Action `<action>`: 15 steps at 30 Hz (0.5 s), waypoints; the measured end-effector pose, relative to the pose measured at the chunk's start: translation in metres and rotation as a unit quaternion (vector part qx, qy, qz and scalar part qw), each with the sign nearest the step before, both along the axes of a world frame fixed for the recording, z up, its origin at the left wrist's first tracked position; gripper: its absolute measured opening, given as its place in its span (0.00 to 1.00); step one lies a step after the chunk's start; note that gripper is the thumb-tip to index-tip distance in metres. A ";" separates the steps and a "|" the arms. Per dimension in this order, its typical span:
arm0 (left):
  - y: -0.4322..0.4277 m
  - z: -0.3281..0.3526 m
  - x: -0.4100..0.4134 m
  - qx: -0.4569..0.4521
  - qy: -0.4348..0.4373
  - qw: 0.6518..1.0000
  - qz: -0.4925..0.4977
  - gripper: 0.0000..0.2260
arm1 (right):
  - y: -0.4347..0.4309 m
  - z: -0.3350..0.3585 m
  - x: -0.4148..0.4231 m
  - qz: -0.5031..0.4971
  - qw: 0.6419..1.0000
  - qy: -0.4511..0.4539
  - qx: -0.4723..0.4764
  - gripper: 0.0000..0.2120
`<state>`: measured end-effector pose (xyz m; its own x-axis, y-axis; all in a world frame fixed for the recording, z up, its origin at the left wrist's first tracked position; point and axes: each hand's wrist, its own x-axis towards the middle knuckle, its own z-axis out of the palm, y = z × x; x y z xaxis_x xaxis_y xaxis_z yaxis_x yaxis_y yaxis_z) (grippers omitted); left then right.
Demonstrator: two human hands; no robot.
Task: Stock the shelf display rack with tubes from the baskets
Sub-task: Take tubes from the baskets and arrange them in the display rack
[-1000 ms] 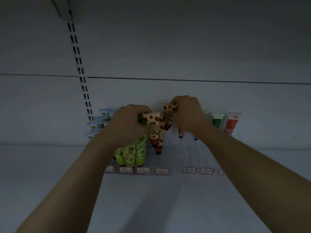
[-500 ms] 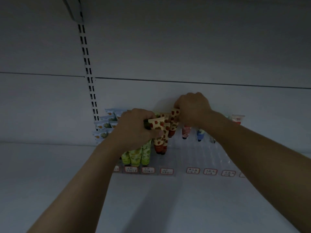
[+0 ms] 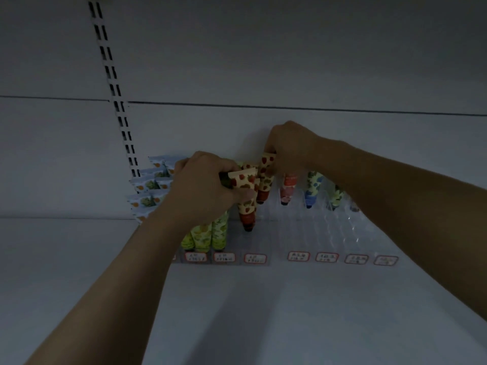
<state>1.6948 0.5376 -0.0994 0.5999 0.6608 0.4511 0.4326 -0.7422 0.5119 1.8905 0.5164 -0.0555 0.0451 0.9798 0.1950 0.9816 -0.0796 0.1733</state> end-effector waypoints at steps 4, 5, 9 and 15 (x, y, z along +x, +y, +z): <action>0.000 0.001 0.002 -0.016 -0.004 1.000 0.002 0.11 | -0.002 -0.007 0.004 0.007 1.000 0.007 -0.008 0.17; 0.000 0.002 0.003 -0.018 -0.005 1.000 0.003 0.09 | -0.003 -0.008 0.004 0.012 1.000 0.002 -0.008 0.18; -0.001 0.005 0.008 -0.028 0.011 0.999 0.024 0.09 | 0.005 -0.004 -0.006 0.043 0.997 -0.058 -0.036 0.20; -0.003 0.008 0.010 -0.036 0.034 0.999 0.002 0.10 | 0.011 -0.003 -0.015 0.070 0.992 -0.088 -0.051 0.18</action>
